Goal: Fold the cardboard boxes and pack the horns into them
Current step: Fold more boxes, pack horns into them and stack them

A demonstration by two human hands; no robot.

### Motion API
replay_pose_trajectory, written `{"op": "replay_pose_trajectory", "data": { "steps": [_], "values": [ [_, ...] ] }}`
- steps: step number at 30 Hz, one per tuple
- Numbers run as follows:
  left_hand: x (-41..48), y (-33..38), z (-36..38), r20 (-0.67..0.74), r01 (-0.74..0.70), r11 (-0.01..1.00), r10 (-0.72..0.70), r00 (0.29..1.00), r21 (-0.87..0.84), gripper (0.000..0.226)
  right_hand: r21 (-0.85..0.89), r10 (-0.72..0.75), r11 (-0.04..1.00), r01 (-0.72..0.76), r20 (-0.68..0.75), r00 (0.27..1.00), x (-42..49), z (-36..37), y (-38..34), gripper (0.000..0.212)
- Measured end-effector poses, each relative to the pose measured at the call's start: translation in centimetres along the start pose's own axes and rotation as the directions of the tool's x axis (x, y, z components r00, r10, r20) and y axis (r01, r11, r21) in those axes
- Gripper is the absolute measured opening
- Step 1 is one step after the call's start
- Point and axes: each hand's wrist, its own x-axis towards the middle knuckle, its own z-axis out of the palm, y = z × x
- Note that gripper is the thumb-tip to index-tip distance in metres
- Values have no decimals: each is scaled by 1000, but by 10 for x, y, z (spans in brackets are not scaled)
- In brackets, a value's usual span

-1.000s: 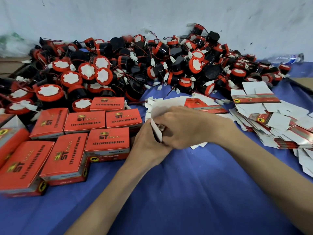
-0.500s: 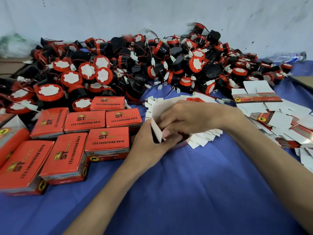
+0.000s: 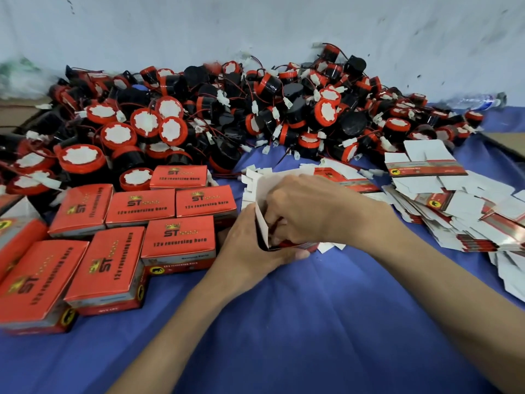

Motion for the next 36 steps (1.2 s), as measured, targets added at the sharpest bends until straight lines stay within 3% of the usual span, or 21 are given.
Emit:
{"op": "replay_pose_trajectory", "data": {
  "steps": [5, 7, 9, 10, 12, 14, 15, 17, 20, 25, 26, 29, 30, 33, 36],
  "values": [
    [-5, 1, -3, 18, -32, 999, 32, 999, -4, 66, 204, -130, 976, 82, 235, 963, -11, 5, 19, 24],
    [-8, 3, -7, 86, -56, 988, 69, 994, -143, 57, 264, -171, 955, 136, 116, 978, -20, 13, 20, 22],
    [-11, 6, -9, 97, -38, 954, 70, 993, -296, 40, 244, -196, 936, 253, -236, 952, -28, 26, 21, 20],
    [-11, 9, -10, 81, -18, 946, 47, 996, -324, 33, 216, -142, 942, 258, -440, 887, -32, 34, 23, 22],
    [-10, 9, -8, 49, -2, 955, 18, 999, -297, 33, 260, 74, 949, 178, -732, 678, -36, 48, 28, 23],
    [-10, 9, -7, 28, 13, 965, -6, 1000, -262, 44, 389, 289, 915, 109, -818, 497, -39, 64, 29, 21],
    [-10, 9, -6, 14, 25, 969, -23, 1000, -246, 48, 470, 376, 876, 109, -806, 457, -41, 73, 29, 21],
    [-7, 9, -4, -25, 50, 975, -57, 998, -218, 40, 604, 461, 782, 155, -726, 510, -45, 88, 27, 21],
    [-1, 6, 2, -171, 37, 989, -61, 983, -143, 26, 603, 366, 772, 203, -682, 633, -48, 99, 20, 25],
    [2, 4, 3, -227, -62, 993, 39, 973, -97, 25, 612, 354, 773, 164, -632, 690, -45, 96, 17, 21],
    [2, 4, 3, -233, -80, 993, 58, 971, -87, 24, 674, 397, 721, 159, -590, 703, -46, 96, 16, 20],
    [1, 4, 1, -259, -169, 985, 167, 951, 16, 29, 883, 517, 423, 203, -420, 746, -48, 94, 16, 34],
    [0, 5, 1, -264, -199, 978, 209, 942, 64, 34, 898, 535, 385, 211, -404, 742, -48, 94, 18, 38],
    [-2, 3, 1, -263, -263, 938, 318, 911, 224, 36, 879, 525, 439, 186, -419, 740, -45, 97, 19, 27],
    [-9, 2, -1, -182, -280, 918, 337, 924, 280, 42, 868, 506, 457, 193, -432, 747, -43, 99, 18, 18]
  ]
}}
